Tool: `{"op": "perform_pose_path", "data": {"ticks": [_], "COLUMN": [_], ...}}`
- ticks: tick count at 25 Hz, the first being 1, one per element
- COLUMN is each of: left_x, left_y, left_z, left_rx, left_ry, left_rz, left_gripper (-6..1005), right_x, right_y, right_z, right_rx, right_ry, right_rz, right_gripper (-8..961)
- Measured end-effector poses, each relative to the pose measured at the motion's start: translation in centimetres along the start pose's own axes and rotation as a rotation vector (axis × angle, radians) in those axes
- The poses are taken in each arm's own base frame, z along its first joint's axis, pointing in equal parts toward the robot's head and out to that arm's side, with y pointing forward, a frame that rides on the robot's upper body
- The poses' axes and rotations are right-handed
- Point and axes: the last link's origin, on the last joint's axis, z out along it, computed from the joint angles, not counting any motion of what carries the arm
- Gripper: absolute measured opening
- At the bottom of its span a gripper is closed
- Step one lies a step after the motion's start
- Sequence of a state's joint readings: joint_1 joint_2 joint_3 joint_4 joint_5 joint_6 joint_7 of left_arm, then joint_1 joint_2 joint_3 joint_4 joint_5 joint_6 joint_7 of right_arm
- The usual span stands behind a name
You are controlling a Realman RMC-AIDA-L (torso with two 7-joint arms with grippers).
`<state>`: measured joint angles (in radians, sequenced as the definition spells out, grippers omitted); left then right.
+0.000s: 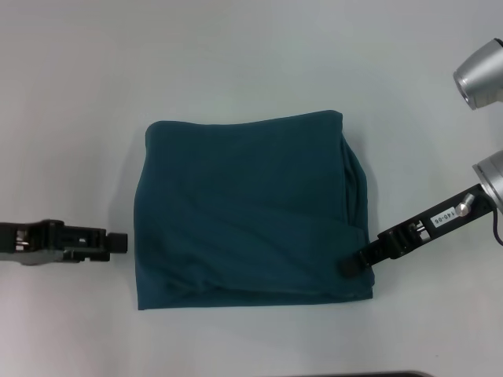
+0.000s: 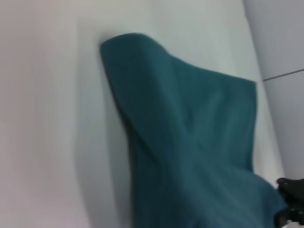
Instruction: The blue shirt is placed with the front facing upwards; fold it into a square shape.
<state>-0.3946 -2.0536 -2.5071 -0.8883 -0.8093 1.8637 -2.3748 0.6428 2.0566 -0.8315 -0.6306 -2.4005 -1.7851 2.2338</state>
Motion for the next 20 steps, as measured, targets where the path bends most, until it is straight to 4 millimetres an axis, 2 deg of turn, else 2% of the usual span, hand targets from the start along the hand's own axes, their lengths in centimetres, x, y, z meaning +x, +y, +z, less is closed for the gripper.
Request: {"op": "perform_pose_path", "data": {"ticks": [8, 20], "left_x": [0.1, -1.1], "left_y": [-0.3, -0.4], "left_z": [2.4, 2.4], "left_rx": [0.065, 0.050], "left_ry": [-0.054, -0.086], "left_rz": [-0.005, -0.018], "left_gripper": [567, 567], "right_x": [-0.1, -0.8], "right_y": [-0.1, 0.2], "right_z": [-0.2, -0.4], "right_rx": [0.003, 0.002], "right_ry": [-0.009, -0.015], "right_rz": [0.010, 0.003], "right_gripper": [35, 36]}}
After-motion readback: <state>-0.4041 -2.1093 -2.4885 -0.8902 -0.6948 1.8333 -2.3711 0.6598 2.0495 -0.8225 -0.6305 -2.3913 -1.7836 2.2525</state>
